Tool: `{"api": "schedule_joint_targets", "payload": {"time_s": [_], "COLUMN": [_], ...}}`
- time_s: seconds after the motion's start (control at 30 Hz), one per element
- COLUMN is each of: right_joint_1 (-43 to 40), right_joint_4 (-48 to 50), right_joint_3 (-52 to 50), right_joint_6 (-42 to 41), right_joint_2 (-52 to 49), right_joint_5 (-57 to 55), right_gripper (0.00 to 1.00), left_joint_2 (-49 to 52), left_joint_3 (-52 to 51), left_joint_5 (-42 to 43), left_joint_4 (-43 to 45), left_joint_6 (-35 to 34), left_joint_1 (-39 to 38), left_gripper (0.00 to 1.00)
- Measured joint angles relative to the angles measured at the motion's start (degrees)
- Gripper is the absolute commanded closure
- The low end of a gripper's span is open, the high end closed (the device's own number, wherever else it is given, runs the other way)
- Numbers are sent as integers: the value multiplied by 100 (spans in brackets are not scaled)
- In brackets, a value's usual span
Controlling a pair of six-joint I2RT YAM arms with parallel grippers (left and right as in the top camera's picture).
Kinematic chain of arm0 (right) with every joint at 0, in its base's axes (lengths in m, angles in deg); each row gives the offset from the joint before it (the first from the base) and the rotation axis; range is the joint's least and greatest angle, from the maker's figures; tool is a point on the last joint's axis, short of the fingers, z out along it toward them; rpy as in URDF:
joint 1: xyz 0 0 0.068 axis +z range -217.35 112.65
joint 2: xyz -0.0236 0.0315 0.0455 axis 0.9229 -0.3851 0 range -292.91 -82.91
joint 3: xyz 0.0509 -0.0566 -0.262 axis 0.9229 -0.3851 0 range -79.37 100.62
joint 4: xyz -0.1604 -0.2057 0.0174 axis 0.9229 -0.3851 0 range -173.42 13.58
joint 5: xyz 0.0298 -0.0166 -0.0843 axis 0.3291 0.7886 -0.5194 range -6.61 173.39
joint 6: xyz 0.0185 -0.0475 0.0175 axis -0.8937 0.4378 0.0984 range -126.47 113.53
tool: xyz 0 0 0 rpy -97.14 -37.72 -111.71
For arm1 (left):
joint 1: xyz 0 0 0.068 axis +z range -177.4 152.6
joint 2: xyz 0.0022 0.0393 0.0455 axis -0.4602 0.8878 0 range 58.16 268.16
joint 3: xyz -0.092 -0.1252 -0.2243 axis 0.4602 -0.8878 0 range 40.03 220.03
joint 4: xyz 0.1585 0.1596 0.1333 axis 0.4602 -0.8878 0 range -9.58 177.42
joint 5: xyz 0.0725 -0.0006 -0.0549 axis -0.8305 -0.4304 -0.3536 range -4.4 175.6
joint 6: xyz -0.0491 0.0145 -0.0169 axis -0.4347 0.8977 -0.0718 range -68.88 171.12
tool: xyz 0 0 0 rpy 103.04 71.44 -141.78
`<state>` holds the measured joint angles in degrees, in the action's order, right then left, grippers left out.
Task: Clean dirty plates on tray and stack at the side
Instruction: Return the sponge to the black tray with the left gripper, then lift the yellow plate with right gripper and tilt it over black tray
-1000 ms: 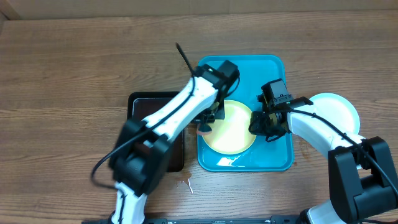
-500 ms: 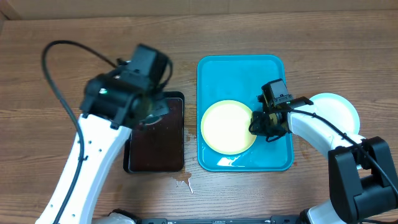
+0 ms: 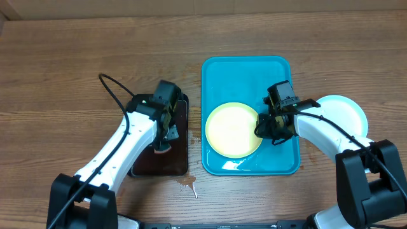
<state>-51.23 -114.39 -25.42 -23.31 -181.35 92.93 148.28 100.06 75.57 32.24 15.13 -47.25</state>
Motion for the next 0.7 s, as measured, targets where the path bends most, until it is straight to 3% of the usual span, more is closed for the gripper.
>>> {"api": "schedule_joint_targets", "payload": {"time_s": [0.07, 0.27, 0.4, 0.47, 0.53, 0.63, 0.7], "right_joint_1": [0, 0, 0, 0, 4, 66, 267], "right_joint_4": [2, -13, -289, -588, -901, -1545, -2013], "right_joint_3": [0, 0, 74, 166, 304, 793, 1451], "right_joint_6": [0, 0, 0, 9, 66, 195, 271], "right_joint_2": [0, 0, 2, 17, 83, 280, 476], "right_joint_5": [0, -2, -39, -83, -127, -295, -546], "right_gripper": [96, 96, 96, 96, 96, 96, 96], "left_joint_2": [2, 11, 26, 26, 26, -66, -240], "left_joint_3": [-127, -133, 39, 339, 798, 1633, 2557], "left_joint_5": [39, 138, 195, 221, 249, 282, 345], "left_joint_4": [293, 409, -136, -573, -1012, -1552, -2028], "left_joint_6": [72, 227, 317, 339, 348, 389, 466], "left_joint_1": [0, 0, 66, 160, 328, 697, 1093], "left_gripper": [82, 78, 78, 73, 56, 40, 12]}}
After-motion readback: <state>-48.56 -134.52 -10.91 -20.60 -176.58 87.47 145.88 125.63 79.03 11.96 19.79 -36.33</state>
